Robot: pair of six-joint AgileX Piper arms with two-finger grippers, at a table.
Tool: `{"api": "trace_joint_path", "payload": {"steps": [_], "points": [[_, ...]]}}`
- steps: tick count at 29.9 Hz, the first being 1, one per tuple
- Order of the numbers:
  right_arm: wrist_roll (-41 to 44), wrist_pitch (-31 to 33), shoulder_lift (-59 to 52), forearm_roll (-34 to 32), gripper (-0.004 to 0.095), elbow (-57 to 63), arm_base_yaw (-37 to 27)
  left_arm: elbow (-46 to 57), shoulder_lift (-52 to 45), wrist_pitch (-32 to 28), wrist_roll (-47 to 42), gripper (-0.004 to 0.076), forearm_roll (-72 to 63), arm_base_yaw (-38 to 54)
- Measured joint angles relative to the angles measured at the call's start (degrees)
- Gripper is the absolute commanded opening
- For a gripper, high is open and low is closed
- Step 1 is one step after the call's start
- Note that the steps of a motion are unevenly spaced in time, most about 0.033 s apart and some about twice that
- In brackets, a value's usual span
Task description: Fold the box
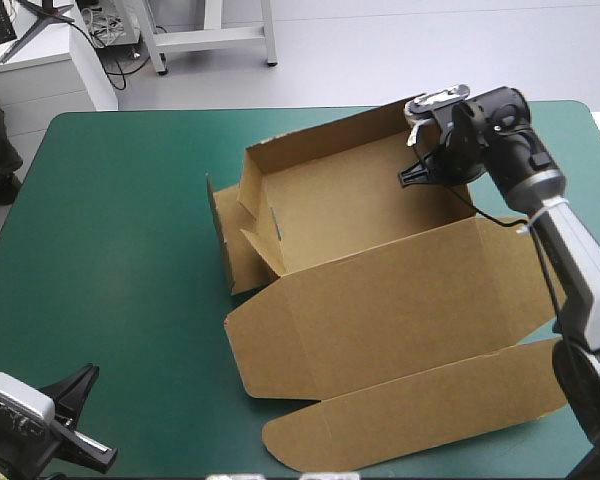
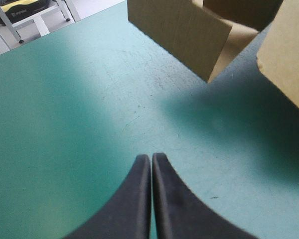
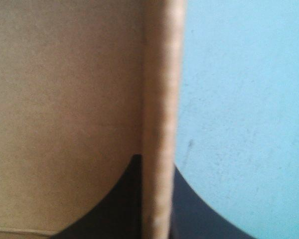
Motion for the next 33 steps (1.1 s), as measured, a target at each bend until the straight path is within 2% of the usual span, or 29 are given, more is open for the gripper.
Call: {"api": "trace_joint_path", "payload": {"steps": [5, 11, 13, 18, 26, 29, 33], "points": [[0.3, 0.0, -6.3, 0.5, -0.0020, 0.0, -1.4, 0.0, 0.0, -0.4, 0.0, 0.0134, -0.1, 0.0], [0.3, 0.0, -10.0, 1.3, -0.0020, 0.0, -1.7, 0.0, 0.0, -1.8, 0.0, 0.0494, -0.1, 0.0], [0.3, 0.0, -10.2, 1.9, -0.0020, 0.0, -1.7, 0.0, 0.0, -3.2, -0.4, 0.0538, -0.3, 0.0], [0.3, 0.0, -10.4, 2.4, -0.0020, 0.0, -1.7, 0.1, 0.0, -7.4, -3.7, 0.0535, -2.6, 0.0], [-0.3, 0.0, -10.4, 2.5, -0.0020, 0.0, -1.7, 0.1, 0.7, -7.5, -3.2, 0.0506, 0.0, 0.0], [-0.3, 0.0, -10.4, 2.5, -0.0020, 0.0, -1.7, -0.2, 5.3, -7.5, -6.8, 0.0506, 3.1, 0.0], [-0.3, 0.0, -10.4, 2.5, -0.0020, 0.0, -1.7, -2.1, 16.3, -9.2, -11.4, 0.0497, 6.5, 0.0]]}}
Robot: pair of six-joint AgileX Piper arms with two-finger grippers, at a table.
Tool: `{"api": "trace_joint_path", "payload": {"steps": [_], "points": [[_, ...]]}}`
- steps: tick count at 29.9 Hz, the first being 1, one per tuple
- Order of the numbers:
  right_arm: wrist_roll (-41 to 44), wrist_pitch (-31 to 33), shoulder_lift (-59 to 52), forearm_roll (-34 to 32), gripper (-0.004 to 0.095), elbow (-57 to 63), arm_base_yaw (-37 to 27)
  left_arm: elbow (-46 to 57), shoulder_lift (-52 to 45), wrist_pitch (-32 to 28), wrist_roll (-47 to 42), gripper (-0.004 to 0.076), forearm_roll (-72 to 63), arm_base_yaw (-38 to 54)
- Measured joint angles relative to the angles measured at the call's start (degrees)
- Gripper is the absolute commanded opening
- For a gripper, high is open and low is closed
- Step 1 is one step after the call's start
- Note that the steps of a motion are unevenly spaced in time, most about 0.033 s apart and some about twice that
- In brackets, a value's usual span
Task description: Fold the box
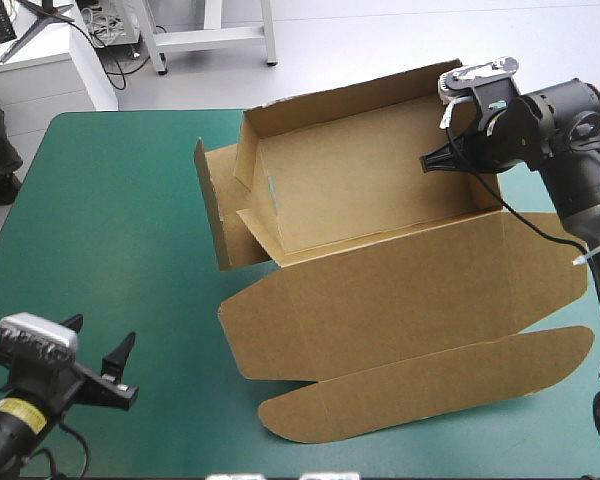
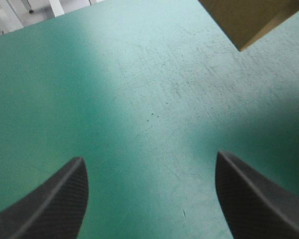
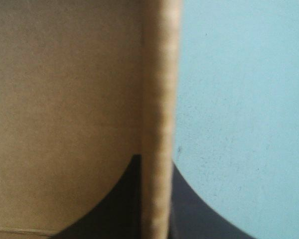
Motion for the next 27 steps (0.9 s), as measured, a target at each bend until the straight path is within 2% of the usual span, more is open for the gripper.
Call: {"api": "trace_joint_path", "payload": {"steps": [4, 8, 12, 17, 21, 27], "points": [[0.0, 0.0, 0.0, 0.0, -0.0020, 0.0, 0.0, -4.6, 12.6, -3.7, -8.3, 0.0493, 4.7, 0.0], [0.0, 0.0, 0.0, 0.1, -0.0020, 0.0, 0.0, -11.5, 24.4, -3.8, -13.9, 0.0493, 8.3, 0.4], [0.0, 0.0, 0.0, 0.6, -0.0020, 0.0, 0.0, -16.5, 32.7, -3.6, -16.0, 0.0493, 8.4, 3.7], [0.0, 0.0, 0.0, 1.0, -0.0020, 0.0, 0.0, -19.7, 40.4, -4.4, -15.1, 0.0493, 3.9, 12.2], [0.0, 0.0, 0.0, 1.0, -0.0020, 0.0, 0.0, -20.1, 44.0, -6.5, -3.3, 0.0493, -10.7, 19.5], [-0.6, 0.0, 0.0, 1.0, -0.0020, 0.0, 0.0, -20.1, 49.4, -6.2, 28.0, 0.0493, -44.4, 27.3]]}}
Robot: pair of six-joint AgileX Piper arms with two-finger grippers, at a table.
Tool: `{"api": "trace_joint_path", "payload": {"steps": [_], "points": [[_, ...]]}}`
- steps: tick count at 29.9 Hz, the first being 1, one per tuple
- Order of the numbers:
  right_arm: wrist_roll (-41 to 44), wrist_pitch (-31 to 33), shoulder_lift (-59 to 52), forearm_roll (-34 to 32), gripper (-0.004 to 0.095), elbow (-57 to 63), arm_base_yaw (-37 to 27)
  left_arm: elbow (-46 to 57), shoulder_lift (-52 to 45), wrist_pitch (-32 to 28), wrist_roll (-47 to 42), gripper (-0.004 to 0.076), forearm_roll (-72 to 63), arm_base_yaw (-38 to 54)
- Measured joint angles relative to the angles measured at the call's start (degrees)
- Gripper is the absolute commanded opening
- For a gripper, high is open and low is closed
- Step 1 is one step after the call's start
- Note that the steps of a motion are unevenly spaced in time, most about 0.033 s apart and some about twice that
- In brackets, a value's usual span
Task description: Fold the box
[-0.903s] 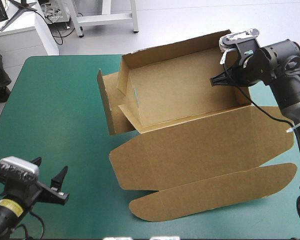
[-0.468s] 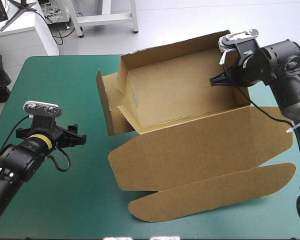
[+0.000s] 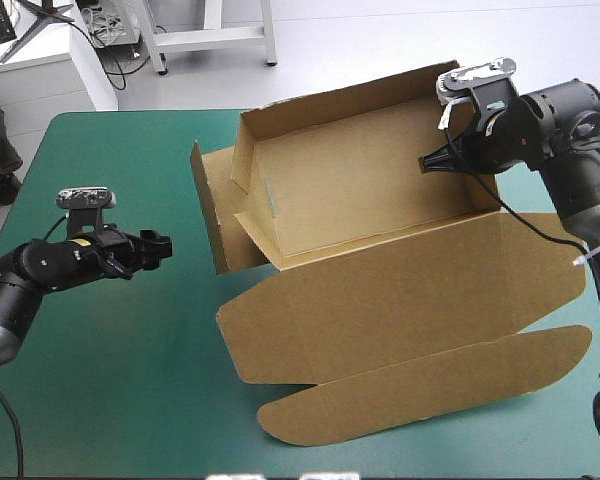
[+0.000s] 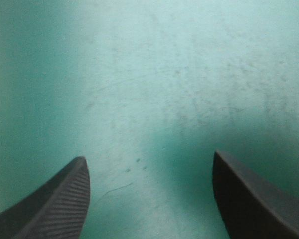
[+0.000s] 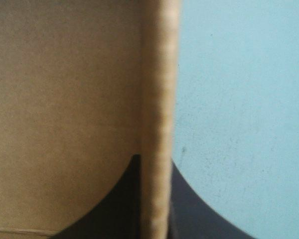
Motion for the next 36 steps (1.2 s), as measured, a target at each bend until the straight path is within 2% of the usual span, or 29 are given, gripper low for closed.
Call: {"api": "trace_joint_path", "payload": {"steps": [6, 9, 17, 21, 23, 28, 36], "points": [[-0.1, 0.0, 0.0, 0.0, -0.0020, 0.0, 0.0, -0.1, 7.0, 4.6, 25.6, 0.0493, -26.4, 1.4], [-0.1, 0.0, 0.0, 0.0, -0.0020, 0.0, 0.0, -0.1, 10.3, 7.2, 33.3, 0.0493, -33.3, 1.4], [-0.2, 0.0, 0.0, -0.1, -0.0020, 0.0, 0.0, -0.1, 15.8, 14.0, 43.1, 0.0491, -42.0, 1.4], [-0.2, 0.0, 0.0, -0.4, -0.0020, 0.0, 0.0, -0.1, 15.9, 20.3, 46.8, 0.0431, -47.6, 1.5], [-0.2, 0.0, 0.0, -0.4, -0.0020, 0.0, 0.0, -0.1, 15.6, 22.4, 47.3, 0.0406, -49.2, 1.5], [-0.2, 0.0, 0.0, -0.4, -0.0020, 0.0, 0.0, -0.1, 12.8, 25.4, 47.4, 0.0406, -50.8, 1.5], [-0.2, 0.0, 0.0, -1.0, -0.0020, 0.0, 0.0, -0.1, 7.0, 27.5, 46.5, 0.0406, -56.3, 1.1]]}}
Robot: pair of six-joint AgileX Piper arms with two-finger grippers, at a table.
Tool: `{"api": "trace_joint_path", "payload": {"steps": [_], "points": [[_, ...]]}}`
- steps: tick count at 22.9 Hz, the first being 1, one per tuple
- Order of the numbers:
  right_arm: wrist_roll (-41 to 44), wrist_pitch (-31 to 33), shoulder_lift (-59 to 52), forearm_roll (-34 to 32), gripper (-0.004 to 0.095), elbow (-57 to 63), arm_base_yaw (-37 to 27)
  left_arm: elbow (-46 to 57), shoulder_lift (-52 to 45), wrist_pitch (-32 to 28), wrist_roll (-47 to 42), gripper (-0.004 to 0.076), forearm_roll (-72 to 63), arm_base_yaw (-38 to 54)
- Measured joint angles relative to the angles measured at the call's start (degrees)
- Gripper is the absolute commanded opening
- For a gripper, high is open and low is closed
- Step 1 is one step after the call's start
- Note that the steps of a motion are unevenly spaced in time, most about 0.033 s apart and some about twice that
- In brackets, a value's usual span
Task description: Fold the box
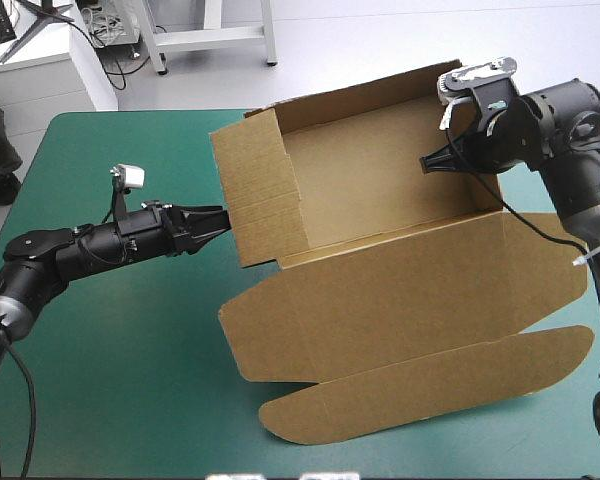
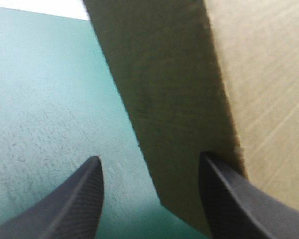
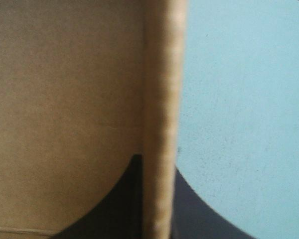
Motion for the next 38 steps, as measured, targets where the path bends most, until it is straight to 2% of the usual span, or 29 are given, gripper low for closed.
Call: {"api": "trace_joint_path", "payload": {"steps": [9, 13, 15, 17, 21, 25, 32, 35, 38], "points": [[0.0, 0.0, 0.0, -0.2, -0.0020, 0.0, 0.0, -0.3, -1.9, 0.3, -4.0, 0.0406, -5.1, -4.2], [0.0, 0.0, 0.0, 0.0, -0.0020, 0.0, 0.0, -5.6, -1.9, -4.2, -9.6, 0.0406, -3.5, -8.5], [0.0, 0.0, 0.0, 0.8, -0.0019, 0.0, 0.0, -10.0, -1.9, -10.0, -16.0, 0.0406, 3.0, -11.4], [0.8, 0.0, 0.0, 1.4, -0.0018, 0.0, 0.0, -15.0, -1.9, -15.9, -26.8, 0.0406, 14.7, -15.3], [0.8, -0.1, 0.0, 3.6, -0.0014, 0.0, 0.5, -19.2, -1.9, -21.7, -42.5, 0.0406, 30.2, -19.3], [3.1, -0.1, 0.6, 2.4, -0.0014, 0.0, 4.8, -19.9, -1.8, -22.1, -53.6, 0.0402, 41.7, -19.8], [6.5, -0.2, 3.8, -0.1, -0.0014, 0.0, 9.5, -19.9, -0.8, -20.9, -58.4, 0.0355, 51.1, -19.8], [9.0, -0.9, 5.7, -1.4, -0.0014, 0.0, 12.6, -20.1, -0.7, -19.8, -61.8, 0.0287, 58.2, -19.7], [11.3, -2.2, 7.5, -1.7, -0.0014, 0.0, 14.7, -22.8, 0.5, -15.5, -67.5, 0.0222, 67.5, -19.6]]}}
